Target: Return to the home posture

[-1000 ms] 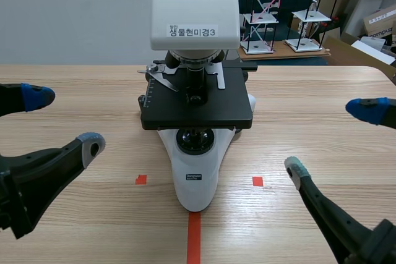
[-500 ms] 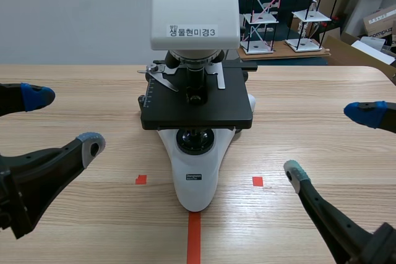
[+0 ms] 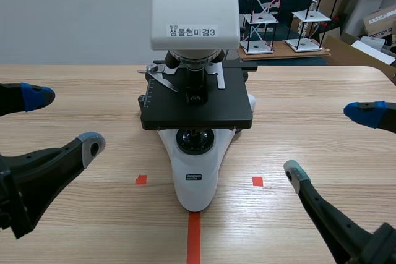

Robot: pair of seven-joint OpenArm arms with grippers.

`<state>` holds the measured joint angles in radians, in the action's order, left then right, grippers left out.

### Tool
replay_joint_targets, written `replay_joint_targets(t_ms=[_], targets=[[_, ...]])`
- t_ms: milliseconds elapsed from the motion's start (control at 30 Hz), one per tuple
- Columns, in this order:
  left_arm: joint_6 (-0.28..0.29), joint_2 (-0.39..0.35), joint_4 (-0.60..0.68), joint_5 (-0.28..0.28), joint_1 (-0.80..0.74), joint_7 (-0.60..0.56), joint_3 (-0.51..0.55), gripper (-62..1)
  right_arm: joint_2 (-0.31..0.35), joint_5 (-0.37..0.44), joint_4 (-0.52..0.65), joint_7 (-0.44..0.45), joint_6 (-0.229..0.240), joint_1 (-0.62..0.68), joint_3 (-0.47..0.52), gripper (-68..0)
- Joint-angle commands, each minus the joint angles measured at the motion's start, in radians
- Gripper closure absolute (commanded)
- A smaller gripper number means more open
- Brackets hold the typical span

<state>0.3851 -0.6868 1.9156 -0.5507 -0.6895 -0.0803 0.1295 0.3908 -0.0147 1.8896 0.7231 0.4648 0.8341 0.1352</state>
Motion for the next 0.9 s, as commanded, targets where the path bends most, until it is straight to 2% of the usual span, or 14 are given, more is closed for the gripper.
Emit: replay_joint_targets(t_ms=[0, 867], targets=[[-0.001, 0.007, 0.016, -0.007, -0.006, -0.013, 0.002, -62.3, 0.005, 0.011, 0.0, 0.014, 0.0, -0.006, 0.0, -56.9], [-0.001, 0.007, 0.016, -0.007, -0.006, -0.013, 0.002, -62.3, 0.005, 0.011, 0.0, 0.014, 0.0, -0.006, 0.0, -56.0]])
